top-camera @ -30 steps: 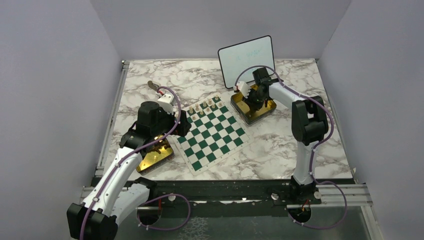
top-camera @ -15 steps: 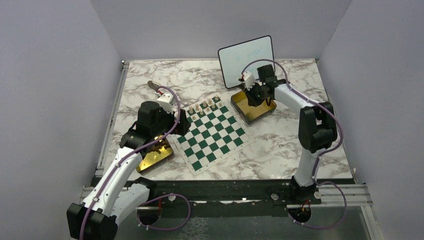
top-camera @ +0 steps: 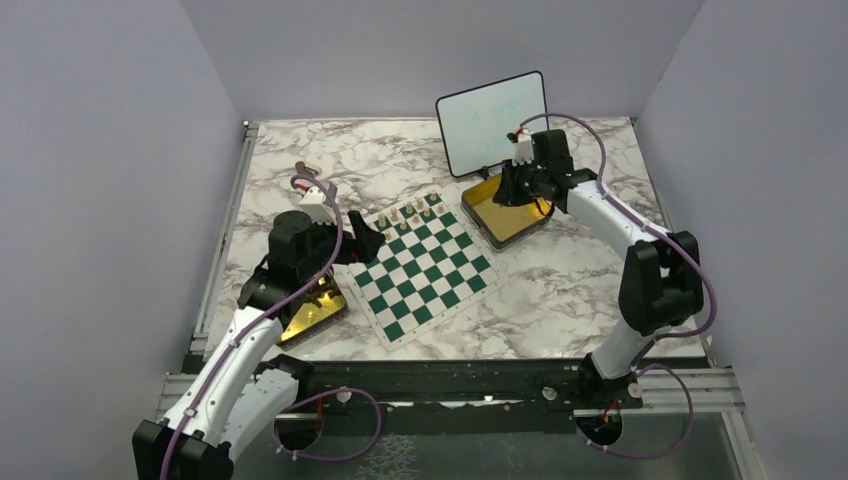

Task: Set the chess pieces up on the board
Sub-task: Pick up the chess piece from the storage box, then place the chess piece on the chessboard.

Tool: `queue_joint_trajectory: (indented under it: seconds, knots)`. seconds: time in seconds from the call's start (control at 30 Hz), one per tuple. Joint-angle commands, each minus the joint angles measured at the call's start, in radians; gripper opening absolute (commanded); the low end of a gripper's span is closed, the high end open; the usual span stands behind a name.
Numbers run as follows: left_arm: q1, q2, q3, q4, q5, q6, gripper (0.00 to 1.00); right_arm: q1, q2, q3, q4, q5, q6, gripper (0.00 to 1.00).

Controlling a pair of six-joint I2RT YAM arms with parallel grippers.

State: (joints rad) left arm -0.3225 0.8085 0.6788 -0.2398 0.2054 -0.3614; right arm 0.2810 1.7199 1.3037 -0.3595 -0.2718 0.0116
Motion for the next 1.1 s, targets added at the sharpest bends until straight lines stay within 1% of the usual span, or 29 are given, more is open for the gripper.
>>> queue_joint_trajectory:
  seconds: [0.0, 0.03, 0.1, 0.17, 0.23, 0.33, 0.4, 0.47, 0.57, 0.67, 0.83, 1.07]
  knots:
    - [0.001, -0.009, -0.054, 0.222, 0.095, -0.232, 0.86, -0.003, -0.111, -0.099, 0.122, -0.120, 0.409, 0.09]
    - [0.001, -0.001, -0.061, 0.258, 0.105, -0.267, 0.85, -0.002, -0.139, -0.144, 0.165, -0.148, 0.486, 0.09]
    - [0.000, 0.023, -0.065, 0.338, 0.123, -0.333, 0.82, 0.001, -0.225, -0.256, 0.319, -0.202, 0.642, 0.09]
    - [0.000, 0.058, -0.058, 0.391, 0.137, -0.400, 0.78, 0.002, -0.306, -0.371, 0.497, -0.197, 0.806, 0.09]
    - [-0.001, 0.089, -0.062, 0.472, 0.155, -0.485, 0.74, 0.007, -0.376, -0.460, 0.631, -0.159, 0.949, 0.09]
    - [-0.025, 0.135, -0.071, 0.574, 0.154, -0.616, 0.70, 0.023, -0.459, -0.547, 0.763, -0.081, 1.100, 0.09]
    - [-0.063, 0.174, -0.067, 0.634, 0.142, -0.657, 0.67, 0.028, -0.489, -0.581, 0.817, -0.052, 1.185, 0.09]
    - [-0.128, 0.212, -0.056, 0.680, 0.104, -0.680, 0.63, 0.037, -0.505, -0.609, 0.864, -0.023, 1.260, 0.09]
    - [-0.224, 0.267, -0.038, 0.758, 0.022, -0.721, 0.57, 0.067, -0.512, -0.635, 0.928, 0.008, 1.341, 0.09]
    - [-0.291, 0.345, -0.004, 0.829, -0.028, -0.756, 0.52, 0.094, -0.511, -0.643, 0.964, 0.035, 1.401, 0.09]
    - [-0.345, 0.462, 0.077, 0.914, -0.055, -0.777, 0.42, 0.121, -0.515, -0.658, 1.004, 0.060, 1.476, 0.09]
    - [-0.400, 0.579, 0.192, 0.961, -0.073, -0.763, 0.38, 0.138, -0.539, -0.686, 1.019, 0.093, 1.542, 0.09]
